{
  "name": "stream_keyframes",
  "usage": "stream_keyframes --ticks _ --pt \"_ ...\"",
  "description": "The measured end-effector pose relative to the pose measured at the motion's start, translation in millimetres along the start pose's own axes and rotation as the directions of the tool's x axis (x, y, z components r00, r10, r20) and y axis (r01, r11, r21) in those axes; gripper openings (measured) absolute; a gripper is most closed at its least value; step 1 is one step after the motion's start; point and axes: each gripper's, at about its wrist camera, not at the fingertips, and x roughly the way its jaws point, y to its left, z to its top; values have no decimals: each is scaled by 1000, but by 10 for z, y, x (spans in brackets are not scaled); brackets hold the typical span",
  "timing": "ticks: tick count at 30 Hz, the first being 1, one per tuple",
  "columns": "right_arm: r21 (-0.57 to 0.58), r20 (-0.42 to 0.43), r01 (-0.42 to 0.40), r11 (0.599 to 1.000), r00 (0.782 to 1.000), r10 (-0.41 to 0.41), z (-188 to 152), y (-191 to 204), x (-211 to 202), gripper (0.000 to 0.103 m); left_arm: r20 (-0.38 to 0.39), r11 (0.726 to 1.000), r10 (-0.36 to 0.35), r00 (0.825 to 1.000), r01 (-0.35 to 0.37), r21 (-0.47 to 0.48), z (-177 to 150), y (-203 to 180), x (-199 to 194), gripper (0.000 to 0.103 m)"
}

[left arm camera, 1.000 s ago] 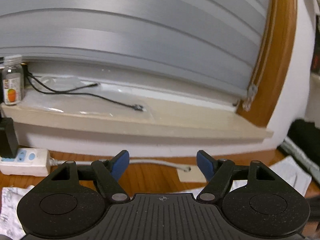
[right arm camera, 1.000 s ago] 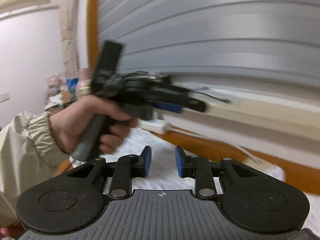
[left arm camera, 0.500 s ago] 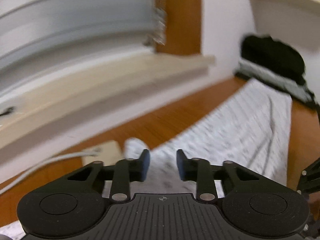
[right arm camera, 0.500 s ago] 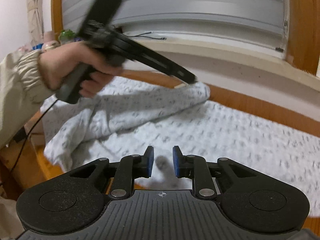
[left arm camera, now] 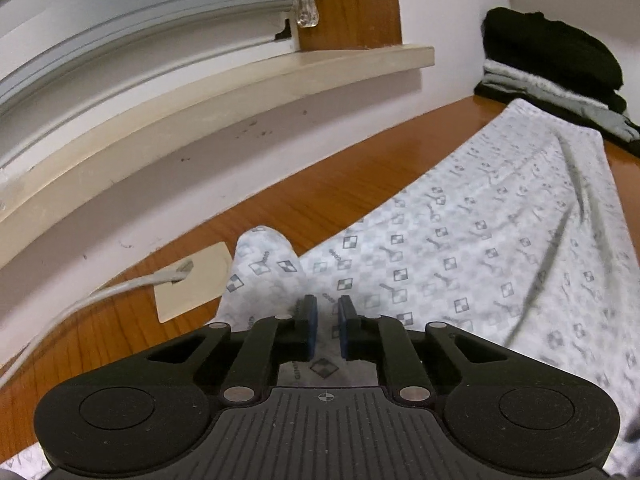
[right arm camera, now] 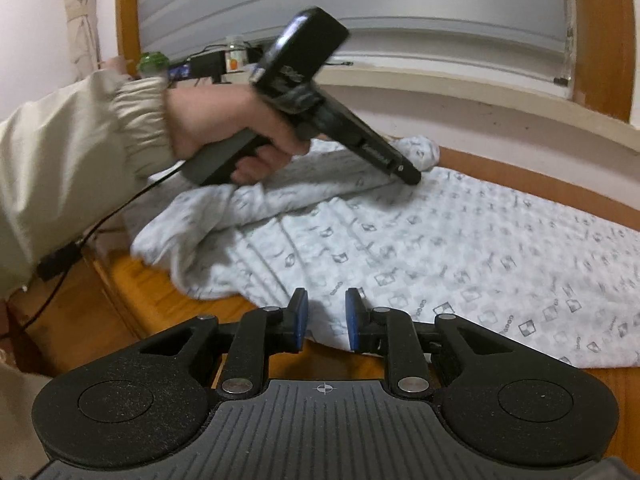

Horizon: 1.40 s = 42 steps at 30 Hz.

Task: Fold clothes

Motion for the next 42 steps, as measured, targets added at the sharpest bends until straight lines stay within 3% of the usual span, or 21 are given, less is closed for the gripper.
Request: stream_keyframes --ticks 9,15,17,20,26,34,37,42 --pt "7 8 24 1000 1000 -24 -90 112 -290 22 3 999 27 1000 -28 27 32 -88 -13 14" --pt "57 72 103 993 992 -107 91 -244 -232 22 27 997 -54 998 52 62 202 -306 9 17" --pt "71 61 150 986 986 -155 80 -379 -173 22 9 995 -45 999 45 86 238 -374 91 18" --pt "97 24 176 980 984 -179 -50 -476 -168 22 -1 996 -28 1000 28 81 250 -378 192 18" --pt "95 65 195 976 977 -202 -297 -399 -474 21 13 999 -3 1000 3 32 218 -176 250 18" --pt "110 79 182 977 978 -191 -243 -370 -494 23 -8 998 18 1000 -18 60 287 -256 227 19" --pt "95 102 126 988 986 -135 -122 -231 -336 23 -4 997 -22 1000 22 70 325 -369 199 26" --pt "52 100 42 998 994 -47 20 52 -23 23 -4 990 -79 997 78 113 408 -616 195 26"
